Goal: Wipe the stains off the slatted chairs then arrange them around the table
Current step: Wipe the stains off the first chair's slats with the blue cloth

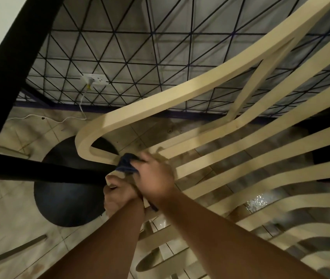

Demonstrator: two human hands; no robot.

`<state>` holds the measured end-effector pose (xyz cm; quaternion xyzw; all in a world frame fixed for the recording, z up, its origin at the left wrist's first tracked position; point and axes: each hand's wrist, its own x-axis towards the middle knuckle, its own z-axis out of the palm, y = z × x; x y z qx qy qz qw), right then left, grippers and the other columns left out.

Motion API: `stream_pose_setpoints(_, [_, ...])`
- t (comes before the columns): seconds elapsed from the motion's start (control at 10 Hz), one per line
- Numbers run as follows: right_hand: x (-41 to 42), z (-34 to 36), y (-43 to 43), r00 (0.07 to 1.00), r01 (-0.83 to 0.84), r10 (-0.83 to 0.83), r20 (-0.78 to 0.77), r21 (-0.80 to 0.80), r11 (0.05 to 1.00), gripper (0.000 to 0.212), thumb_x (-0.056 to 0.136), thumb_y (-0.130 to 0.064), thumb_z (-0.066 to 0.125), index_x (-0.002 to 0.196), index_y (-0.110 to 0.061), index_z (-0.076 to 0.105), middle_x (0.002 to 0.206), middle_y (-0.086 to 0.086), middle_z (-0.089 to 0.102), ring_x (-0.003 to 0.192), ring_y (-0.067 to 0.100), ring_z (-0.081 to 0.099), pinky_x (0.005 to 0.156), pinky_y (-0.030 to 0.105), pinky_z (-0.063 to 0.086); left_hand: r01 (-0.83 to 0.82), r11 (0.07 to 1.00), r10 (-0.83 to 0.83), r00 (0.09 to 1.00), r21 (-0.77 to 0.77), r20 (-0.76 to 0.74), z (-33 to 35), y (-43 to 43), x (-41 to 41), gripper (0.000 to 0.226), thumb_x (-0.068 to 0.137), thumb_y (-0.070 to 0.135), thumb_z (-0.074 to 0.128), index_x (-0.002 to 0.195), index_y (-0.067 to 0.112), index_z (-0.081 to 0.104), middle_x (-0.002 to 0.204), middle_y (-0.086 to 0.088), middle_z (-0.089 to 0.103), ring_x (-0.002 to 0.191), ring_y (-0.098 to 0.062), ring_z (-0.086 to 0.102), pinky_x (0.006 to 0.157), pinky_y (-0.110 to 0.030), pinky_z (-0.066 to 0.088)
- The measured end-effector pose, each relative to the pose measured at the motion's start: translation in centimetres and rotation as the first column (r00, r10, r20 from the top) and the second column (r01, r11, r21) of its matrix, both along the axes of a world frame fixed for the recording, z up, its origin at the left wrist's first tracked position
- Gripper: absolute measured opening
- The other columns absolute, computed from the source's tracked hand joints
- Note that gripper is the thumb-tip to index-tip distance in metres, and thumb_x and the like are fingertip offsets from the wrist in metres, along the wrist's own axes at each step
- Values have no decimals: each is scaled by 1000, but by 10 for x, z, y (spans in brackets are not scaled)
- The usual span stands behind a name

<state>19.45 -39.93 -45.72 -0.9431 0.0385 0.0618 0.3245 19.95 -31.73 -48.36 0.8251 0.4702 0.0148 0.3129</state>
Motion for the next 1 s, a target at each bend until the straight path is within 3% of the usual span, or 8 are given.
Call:
stream_pose_setpoints(0.1, [-12,-17,-57,991,89,-73,109,-151,985,29,98,-25,58,126,-26,64,126,-2,59,93,16,62,81,35,55,58,998,-58,997,-11,-45,5,-1,-1,56,108,45,30,131,7,63,123,-23,66,115,-42,61,100,-47,44])
stream_pose_setpoints(0.2, [-15,-22,-108,987,133,-101,127,-271,953,28,98,-27,58,126,-24,62,119,1,60,88,16,61,76,31,54,7,1000,-7,1000,-2,7,0,2,-2,69,104,60,25,125,10,67,111,-19,71,106,-38,67,97,-47,49])
stream_pose_setpoints(0.4, [-11,-29,-218,922,372,-365,128,-551,747,26,94,-18,67,119,-10,64,113,15,56,89,37,62,74,49,58,-1,1000,-1,997,21,81,2,-1,-3,71,103,62,24,121,10,69,104,-17,72,100,-37,68,94,-45,49])
stream_pose_setpoints(0.5, [0,-26,-208,877,441,-470,99,-555,705,21,93,-12,67,113,-7,67,110,16,59,89,39,64,76,51,57,-6,1000,3,996,27,91,3,-3,-4,69,104,60,25,121,10,69,104,-17,72,101,-37,68,97,-45,47])
stream_pose_setpoints(0.7, [-1,-15,-143,813,583,-573,104,-165,796,22,97,-18,62,118,-11,68,116,9,62,104,25,62,91,34,52,-8,1000,5,993,30,115,-1,-5,-5,65,106,55,28,121,7,69,107,-21,72,103,-40,67,99,-47,46])
stream_pose_setpoints(0.8, [-5,-15,-101,878,479,-475,62,-69,875,25,97,-21,60,121,-16,66,118,5,60,102,21,62,89,33,53,-7,1000,6,997,11,82,-2,-4,-4,63,106,55,28,125,9,67,110,-20,71,105,-39,66,98,-47,46])
stream_pose_setpoints(0.9, [-6,-13,-38,977,214,-214,10,-54,975,35,97,-26,57,132,-22,60,127,0,55,101,18,61,90,33,53,81,997,-81,994,-5,-76,0,2,-1,55,107,51,26,133,17,61,119,-16,67,111,-38,62,100,-48,48])
stream_pose_setpoints(1.0, [-2,-10,-16,996,88,-89,-20,-51,995,38,97,-25,56,136,-24,58,129,-2,53,102,18,60,89,33,52,40,998,-42,998,-52,-37,5,2,-3,65,105,59,22,132,16,62,117,-17,68,109,-39,63,94,-46,46])
